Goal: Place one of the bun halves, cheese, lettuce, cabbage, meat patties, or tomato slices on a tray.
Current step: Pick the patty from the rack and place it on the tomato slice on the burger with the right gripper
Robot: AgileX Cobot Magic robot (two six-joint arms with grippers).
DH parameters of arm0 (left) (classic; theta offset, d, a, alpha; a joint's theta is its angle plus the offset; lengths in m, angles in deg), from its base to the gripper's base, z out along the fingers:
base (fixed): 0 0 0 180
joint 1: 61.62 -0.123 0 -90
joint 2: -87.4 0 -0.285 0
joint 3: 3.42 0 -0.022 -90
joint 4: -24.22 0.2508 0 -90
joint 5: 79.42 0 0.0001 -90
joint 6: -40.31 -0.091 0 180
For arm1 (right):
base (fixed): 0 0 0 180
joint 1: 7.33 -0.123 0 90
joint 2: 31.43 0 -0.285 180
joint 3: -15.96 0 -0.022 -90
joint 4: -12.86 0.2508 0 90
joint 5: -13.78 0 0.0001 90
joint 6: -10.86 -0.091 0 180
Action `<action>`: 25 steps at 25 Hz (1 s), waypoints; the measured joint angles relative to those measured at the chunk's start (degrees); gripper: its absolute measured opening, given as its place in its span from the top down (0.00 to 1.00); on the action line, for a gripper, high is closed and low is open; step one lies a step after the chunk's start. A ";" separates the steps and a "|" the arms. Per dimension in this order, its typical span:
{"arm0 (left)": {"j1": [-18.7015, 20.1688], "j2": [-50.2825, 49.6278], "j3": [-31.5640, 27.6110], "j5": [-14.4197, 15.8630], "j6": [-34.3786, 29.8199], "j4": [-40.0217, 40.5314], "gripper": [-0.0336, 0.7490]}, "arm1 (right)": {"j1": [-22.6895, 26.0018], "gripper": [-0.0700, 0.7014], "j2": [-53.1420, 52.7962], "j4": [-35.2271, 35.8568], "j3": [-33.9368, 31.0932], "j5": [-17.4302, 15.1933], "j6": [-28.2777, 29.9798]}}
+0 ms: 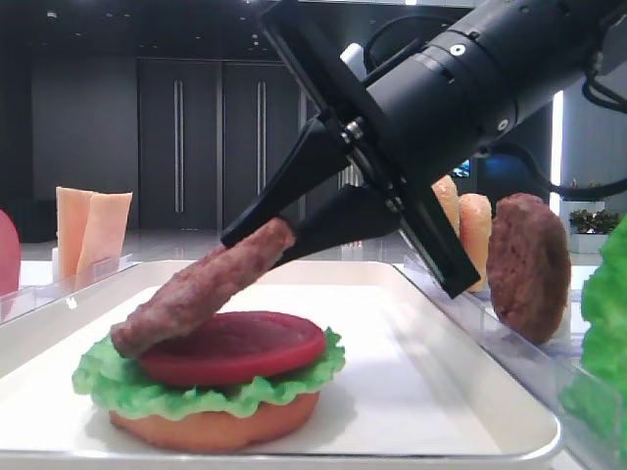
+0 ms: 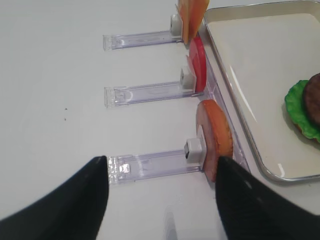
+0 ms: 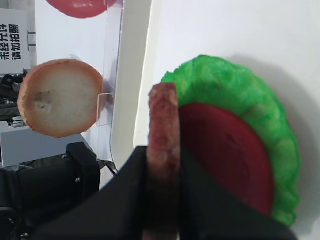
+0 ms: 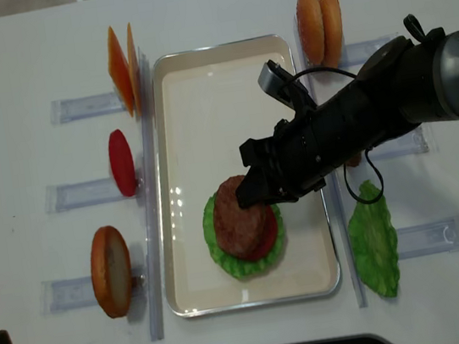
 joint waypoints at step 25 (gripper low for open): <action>0.00 0.00 0.00 0.00 0.00 0.00 0.30 | 0.49 0.43 -4.83 -14.28 1.67 4.66 -13.89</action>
